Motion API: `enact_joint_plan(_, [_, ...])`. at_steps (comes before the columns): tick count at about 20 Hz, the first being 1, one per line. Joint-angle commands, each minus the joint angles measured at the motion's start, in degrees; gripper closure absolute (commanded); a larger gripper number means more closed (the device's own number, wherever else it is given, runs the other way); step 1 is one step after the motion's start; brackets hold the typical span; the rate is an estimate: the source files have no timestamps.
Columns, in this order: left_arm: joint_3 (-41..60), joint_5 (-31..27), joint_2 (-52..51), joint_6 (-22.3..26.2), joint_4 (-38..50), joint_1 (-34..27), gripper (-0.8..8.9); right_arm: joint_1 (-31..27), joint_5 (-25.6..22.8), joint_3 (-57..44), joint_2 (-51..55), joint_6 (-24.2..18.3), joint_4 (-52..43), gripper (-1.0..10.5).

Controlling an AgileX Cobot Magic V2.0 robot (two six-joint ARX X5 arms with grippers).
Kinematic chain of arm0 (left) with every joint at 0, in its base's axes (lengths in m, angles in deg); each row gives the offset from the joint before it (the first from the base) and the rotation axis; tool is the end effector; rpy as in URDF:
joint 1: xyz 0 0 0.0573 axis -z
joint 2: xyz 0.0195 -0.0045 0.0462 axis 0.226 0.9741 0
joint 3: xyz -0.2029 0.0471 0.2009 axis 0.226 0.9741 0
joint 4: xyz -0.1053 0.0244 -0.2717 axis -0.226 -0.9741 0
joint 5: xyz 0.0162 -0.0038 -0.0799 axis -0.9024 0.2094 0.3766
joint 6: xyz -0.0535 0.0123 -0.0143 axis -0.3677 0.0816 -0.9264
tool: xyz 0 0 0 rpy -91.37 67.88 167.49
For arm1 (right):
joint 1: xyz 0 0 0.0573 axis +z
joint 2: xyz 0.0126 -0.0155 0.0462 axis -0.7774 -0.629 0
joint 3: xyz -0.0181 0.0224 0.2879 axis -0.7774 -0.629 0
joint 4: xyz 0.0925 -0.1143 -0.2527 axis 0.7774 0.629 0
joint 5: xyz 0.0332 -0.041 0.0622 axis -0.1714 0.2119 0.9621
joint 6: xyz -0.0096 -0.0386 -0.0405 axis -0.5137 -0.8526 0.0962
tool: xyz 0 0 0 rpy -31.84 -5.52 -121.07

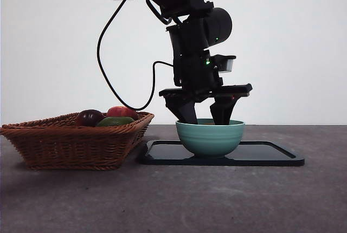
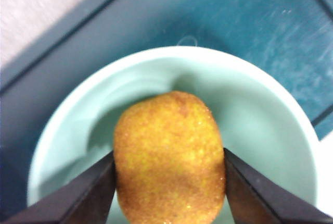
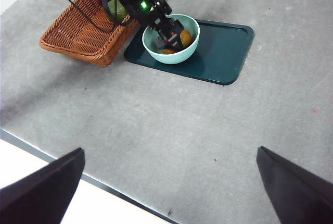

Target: Pick up the wifruite, put it on the bowl, pick up the plate, put it on desk

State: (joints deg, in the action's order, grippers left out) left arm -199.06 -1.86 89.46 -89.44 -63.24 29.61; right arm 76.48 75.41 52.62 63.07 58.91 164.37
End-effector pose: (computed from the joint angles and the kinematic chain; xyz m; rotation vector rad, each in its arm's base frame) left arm 0.4072 -0.3741 0.2103 0.4216 1.0901 -0.6211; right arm -0.0021 0.0031 0.3952 0.1046 0.6263 0.4712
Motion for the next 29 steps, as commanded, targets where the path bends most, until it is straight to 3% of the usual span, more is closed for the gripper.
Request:
enact_joint_plan(1, [-7.4, -0.3, 1.5, 0.9, -3.4, 0.7, 5.37, 0.3, 0.1, 0.6, 0.1, -0.2, 4.3, 4.0])
enact_joint_plan(7, [-25.3, -0.3, 0.7, -0.7, -19.1, 0.7, 5.37, 0.3, 0.0, 0.6, 0.1, -0.3, 4.3, 4.0])
enact_joint_plan(17, [-24.8, -0.3, -11.5, -1.9, -31.6, -1.6, 5.38, 0.3, -0.1, 0.6, 0.1, -0.5, 4.3, 4.0])
enact_joint_plan(20, [-21.3, -0.3, -17.9, -2.0, -31.9, -4.4, 5.38, 0.3, -0.1, 0.6, 0.1, -0.4, 4.3, 4.0])
enact_joint_plan(29, [5.9, -0.3, -39.0, -7.4, -32.2, -19.2, 5.37, 0.3, 0.1, 0.6, 0.1, 0.6, 4.3, 4.0])
